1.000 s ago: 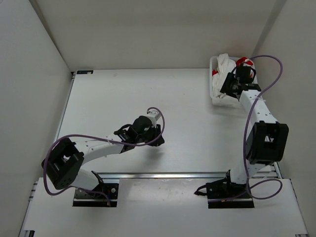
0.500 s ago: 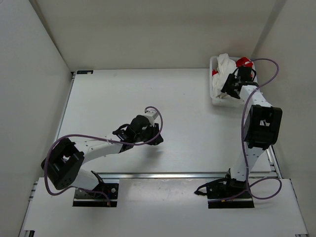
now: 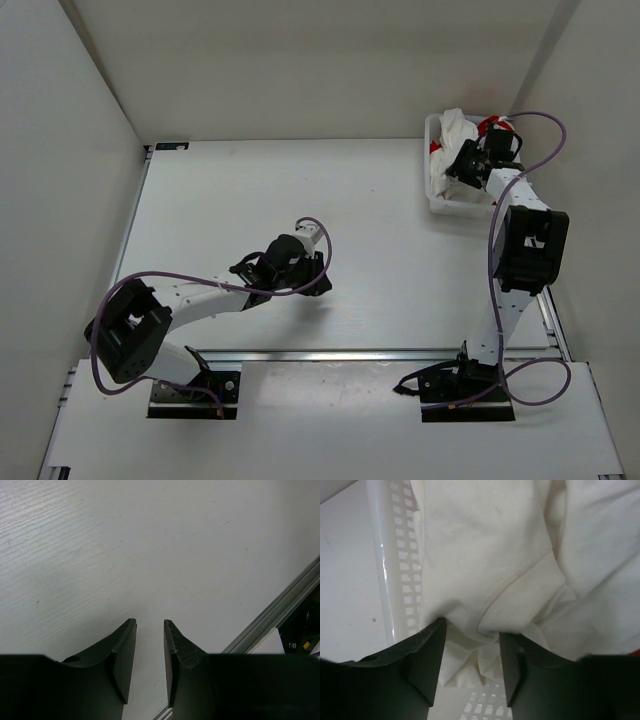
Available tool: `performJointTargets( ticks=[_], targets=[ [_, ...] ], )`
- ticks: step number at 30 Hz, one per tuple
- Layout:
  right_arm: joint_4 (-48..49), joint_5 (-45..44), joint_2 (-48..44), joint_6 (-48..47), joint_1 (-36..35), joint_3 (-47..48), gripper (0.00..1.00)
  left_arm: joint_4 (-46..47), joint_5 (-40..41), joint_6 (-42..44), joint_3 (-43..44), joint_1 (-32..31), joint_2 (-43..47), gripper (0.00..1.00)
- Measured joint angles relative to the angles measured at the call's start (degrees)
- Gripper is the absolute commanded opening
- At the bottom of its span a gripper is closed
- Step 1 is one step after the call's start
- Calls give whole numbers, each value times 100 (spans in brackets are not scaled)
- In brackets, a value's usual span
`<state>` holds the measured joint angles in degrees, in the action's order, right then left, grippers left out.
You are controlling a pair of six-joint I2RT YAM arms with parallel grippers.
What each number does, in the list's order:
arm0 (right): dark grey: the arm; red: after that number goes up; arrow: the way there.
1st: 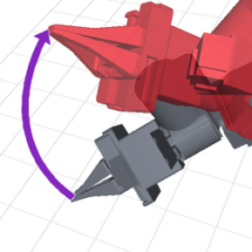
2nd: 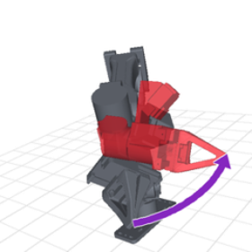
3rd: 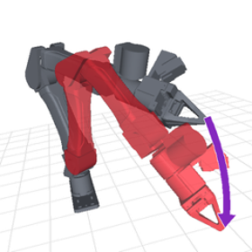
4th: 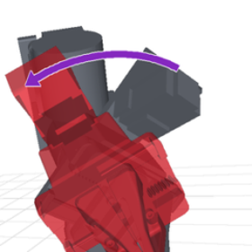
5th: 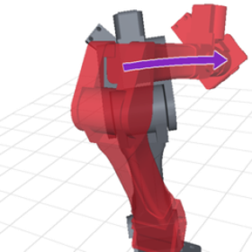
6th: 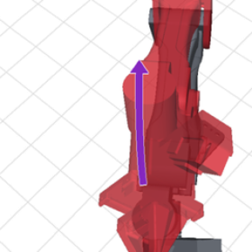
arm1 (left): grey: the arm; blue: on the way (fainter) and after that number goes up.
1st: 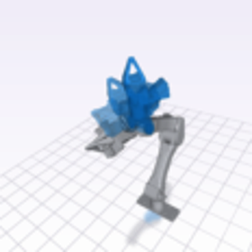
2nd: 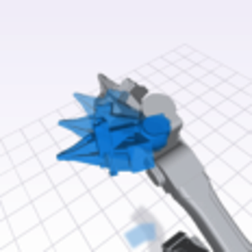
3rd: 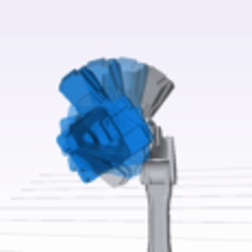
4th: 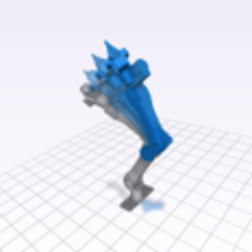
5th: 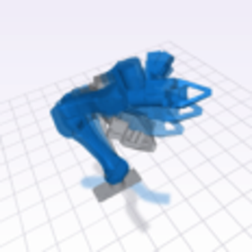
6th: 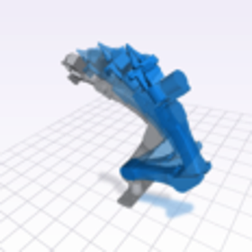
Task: Fold and stack the t-shirts
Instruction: Grab crumpled tshirt from bin with the right arm, then move the tshirt to the center of the board
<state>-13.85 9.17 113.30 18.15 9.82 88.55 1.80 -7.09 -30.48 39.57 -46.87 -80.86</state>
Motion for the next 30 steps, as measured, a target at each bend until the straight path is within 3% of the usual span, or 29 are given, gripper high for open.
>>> performJointTargets(
  ticks=[2, 3, 4, 5, 12, 18, 22, 27, 30],
  targets=[
    [-92, 20, 192, -11, 0, 216, 43, -4, 0, 0, 0, 20, -9, 40],
    [-107, 26, 249, -15, 0, 284, 33, 0, -2, 2, 0, 33, -9, 40],
    [-122, 28, 332, -28, 0, 363, 12, 7, -2, 0, 0, 42, -9, 40],
    [-146, 37, 378, -59, -4, 404, 2, 7, -2, 0, 0, 46, -9, 39],
    [-129, 28, -87, 101, -46, 57, 0, 7, -28, -17, 4, 90, -9, 39],
    [-382, 7, -1676, 116, -330, 140, 0, -50, -151, -85, 109, 286, 55, 41],
    [-636, 553, -2258, 197, -656, 1392, 0, -72, -229, -151, 175, 492, 273, 42],
    [-774, 1565, -2216, 490, -1261, 3462, 0, -98, -341, -245, 195, 898, 627, 42],
    [-433, 2352, -2035, 918, -1576, 4518, 0, -109, -498, -345, 111, 1456, 896, 42]
  ],
)
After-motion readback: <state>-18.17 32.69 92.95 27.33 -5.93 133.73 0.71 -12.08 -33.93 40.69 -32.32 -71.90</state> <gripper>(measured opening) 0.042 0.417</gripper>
